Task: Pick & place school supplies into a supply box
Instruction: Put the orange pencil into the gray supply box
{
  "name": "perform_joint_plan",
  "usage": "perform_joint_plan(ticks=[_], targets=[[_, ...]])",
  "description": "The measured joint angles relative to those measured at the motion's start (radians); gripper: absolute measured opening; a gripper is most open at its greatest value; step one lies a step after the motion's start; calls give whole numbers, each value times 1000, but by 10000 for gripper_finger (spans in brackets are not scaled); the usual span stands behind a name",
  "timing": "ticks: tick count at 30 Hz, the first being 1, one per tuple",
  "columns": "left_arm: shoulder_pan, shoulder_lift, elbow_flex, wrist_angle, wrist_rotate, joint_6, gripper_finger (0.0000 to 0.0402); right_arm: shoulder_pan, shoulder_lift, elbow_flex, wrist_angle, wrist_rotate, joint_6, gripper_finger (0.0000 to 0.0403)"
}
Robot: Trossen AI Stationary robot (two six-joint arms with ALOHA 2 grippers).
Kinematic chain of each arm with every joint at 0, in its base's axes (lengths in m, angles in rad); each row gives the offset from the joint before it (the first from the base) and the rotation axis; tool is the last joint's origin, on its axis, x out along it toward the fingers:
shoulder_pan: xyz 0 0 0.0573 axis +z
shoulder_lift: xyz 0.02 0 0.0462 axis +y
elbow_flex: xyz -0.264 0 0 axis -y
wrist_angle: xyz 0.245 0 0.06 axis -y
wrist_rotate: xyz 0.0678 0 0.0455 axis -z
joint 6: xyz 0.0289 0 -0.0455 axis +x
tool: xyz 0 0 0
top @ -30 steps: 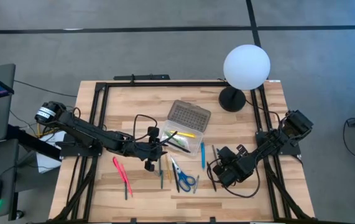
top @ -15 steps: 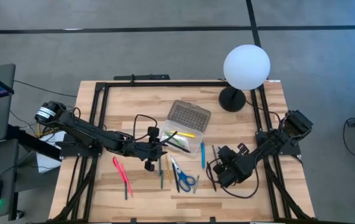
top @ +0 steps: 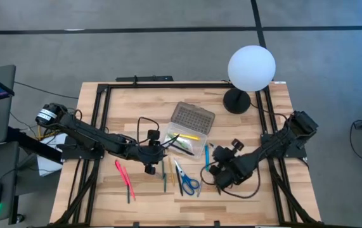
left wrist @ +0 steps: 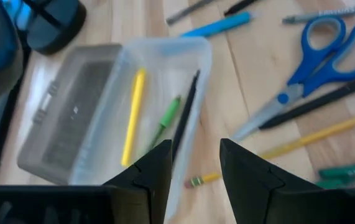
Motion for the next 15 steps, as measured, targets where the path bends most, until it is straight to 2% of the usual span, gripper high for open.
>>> perform_joint_plan(ticks=[3,7,12,15], targets=[[-24,0,0,-42,-4,-47,130,-55,0,22,64,25,-137,12],[-82,0,0,-104,-66,-121,130,-149,0,27,235,25,-369,12],[-201,0,0,-229,-195,-260,130,-254,0,27,452,16,-611,12],[-286,0,0,-316,-286,-377,130,-312,0,28,572,-34,-736,12]])
